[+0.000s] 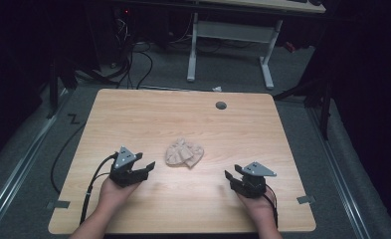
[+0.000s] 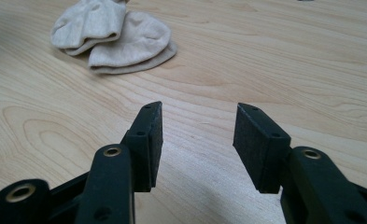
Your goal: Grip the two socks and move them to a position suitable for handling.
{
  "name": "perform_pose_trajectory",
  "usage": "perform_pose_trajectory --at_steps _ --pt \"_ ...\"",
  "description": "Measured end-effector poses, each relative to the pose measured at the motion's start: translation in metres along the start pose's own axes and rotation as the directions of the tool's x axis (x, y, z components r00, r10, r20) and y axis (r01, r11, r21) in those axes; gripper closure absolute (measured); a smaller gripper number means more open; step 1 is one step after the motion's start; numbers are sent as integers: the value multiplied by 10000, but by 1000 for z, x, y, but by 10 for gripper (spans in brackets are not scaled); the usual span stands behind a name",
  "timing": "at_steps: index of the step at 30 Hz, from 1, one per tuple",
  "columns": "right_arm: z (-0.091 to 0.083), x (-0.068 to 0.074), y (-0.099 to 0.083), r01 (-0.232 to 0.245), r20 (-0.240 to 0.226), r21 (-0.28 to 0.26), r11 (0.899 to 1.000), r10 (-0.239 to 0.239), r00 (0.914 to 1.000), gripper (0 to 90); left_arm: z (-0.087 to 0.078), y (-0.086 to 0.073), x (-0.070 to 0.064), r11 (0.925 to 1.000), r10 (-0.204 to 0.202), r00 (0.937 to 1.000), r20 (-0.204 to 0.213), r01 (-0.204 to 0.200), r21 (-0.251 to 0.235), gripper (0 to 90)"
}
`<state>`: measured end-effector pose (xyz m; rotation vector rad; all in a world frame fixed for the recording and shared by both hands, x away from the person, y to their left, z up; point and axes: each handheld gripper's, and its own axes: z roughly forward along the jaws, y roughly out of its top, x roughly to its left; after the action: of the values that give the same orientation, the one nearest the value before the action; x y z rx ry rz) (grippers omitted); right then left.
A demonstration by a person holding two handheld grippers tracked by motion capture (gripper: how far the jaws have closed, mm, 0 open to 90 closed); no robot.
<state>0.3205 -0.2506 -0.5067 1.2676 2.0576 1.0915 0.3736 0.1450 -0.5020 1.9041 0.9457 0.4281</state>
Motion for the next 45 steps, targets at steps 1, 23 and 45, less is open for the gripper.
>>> perform_pose_trajectory --at_steps 1,23,45 --pt "0 0 0 33 -15 12 10000 -33 10000 526 3 0 -1 10000 -63 10000 55 63 38 391" --pt "1 -5 -5 105 -160 109 9999 -103 9998 523 83 23 -18 9919 -682 9977 -62 684 1073 423" --pt "1 -8 -5 79 -138 92 9999 -78 9999 524 87 18 -30 9928 -632 9972 398 588 1046 830"
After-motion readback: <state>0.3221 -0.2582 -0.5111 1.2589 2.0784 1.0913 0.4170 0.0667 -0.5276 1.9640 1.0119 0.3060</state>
